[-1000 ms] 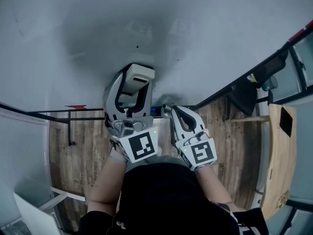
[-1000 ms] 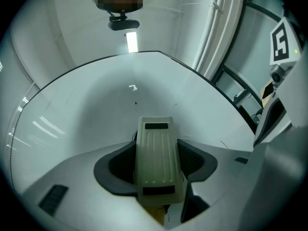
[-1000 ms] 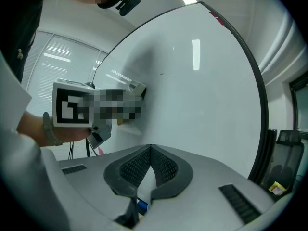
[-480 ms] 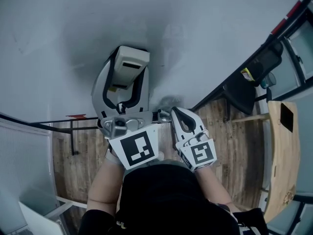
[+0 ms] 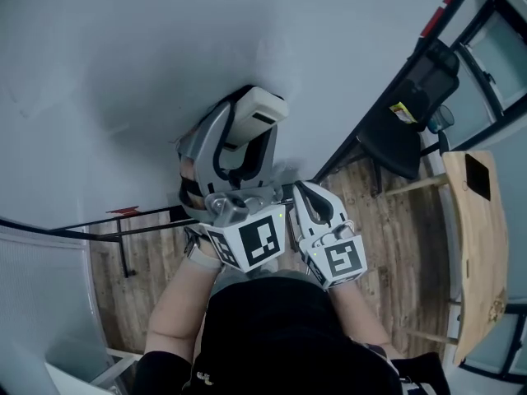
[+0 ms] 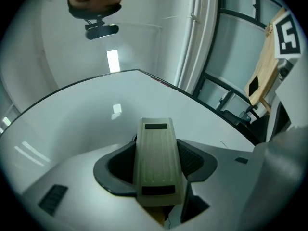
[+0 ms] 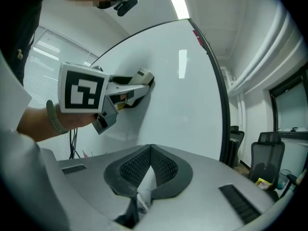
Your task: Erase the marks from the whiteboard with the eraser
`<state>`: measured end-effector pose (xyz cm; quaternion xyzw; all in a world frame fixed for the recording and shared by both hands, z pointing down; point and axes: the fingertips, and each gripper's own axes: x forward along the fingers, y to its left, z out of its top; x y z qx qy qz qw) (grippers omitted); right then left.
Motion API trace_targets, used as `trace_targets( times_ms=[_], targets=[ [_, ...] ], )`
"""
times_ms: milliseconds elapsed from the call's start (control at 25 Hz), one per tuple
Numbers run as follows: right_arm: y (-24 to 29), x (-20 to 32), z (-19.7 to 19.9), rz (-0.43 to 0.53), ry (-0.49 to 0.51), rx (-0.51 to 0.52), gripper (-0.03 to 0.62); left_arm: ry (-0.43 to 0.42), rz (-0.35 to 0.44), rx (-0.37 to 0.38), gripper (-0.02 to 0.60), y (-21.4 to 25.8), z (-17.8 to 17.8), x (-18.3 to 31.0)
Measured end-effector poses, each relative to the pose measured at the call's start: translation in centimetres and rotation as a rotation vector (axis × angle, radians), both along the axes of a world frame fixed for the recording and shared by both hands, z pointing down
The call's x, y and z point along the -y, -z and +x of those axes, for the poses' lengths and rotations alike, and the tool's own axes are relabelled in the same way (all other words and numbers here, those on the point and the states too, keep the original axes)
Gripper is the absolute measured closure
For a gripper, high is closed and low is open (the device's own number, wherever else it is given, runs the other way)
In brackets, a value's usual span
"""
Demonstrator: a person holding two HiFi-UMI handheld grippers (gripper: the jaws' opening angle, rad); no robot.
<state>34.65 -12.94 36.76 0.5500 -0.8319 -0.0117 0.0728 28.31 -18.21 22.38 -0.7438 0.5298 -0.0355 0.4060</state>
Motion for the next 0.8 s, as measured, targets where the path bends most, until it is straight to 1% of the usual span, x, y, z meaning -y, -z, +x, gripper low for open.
trace_targets(
  times_ms=[120, 240, 360, 440, 520, 600, 680, 800],
  targets=[
    [-0.1, -0.6, 1.3, -0.017, -0.061, 0.002, 0.568, -0.032, -0.023, 0.077, 0.324, -2.4, 1.8, -0.1],
    [0.1, -1.1, 1.8, -0.015, -0.093, 0.007, 0.566, -0.061, -0.060, 0.137, 0.324, -4.6, 2.9, -0.1],
    [-0.2, -2.0, 1.3, -0.009, -0.100, 0.001, 0.568, -0.084, -0.111, 0.189, 0.324, -7.1, 2.9, -0.6],
    [-0.4, -2.7, 0.4, -0.021, -0.115, 0.003, 0.568, -0.101, -0.162, 0.205, 0.324, -8.8, 2.2, -1.2],
    [-0.3, -2.7, -0.1, -0.028, -0.121, 0.012, 0.568, -0.121, -0.231, 0.210, 0.324, -10.1, 1.8, -1.3],
    [0.0, -2.5, -0.4, -0.035, -0.113, 0.017, 0.566, -0.134, -0.303, 0.198, 0.324, -11.2, 1.3, -1.1],
    [0.0, -2.3, -1.5, -0.047, -0.098, 0.020, 0.568, -0.131, -0.365, 0.162, 0.324, -12.2, -0.3, -1.0],
    [-0.6, -2.1, -4.6, -0.052, -0.049, 0.015, 0.568, -0.113, -0.450, 0.078, 0.323, -13.6, -4.7, -1.3]
  ],
)
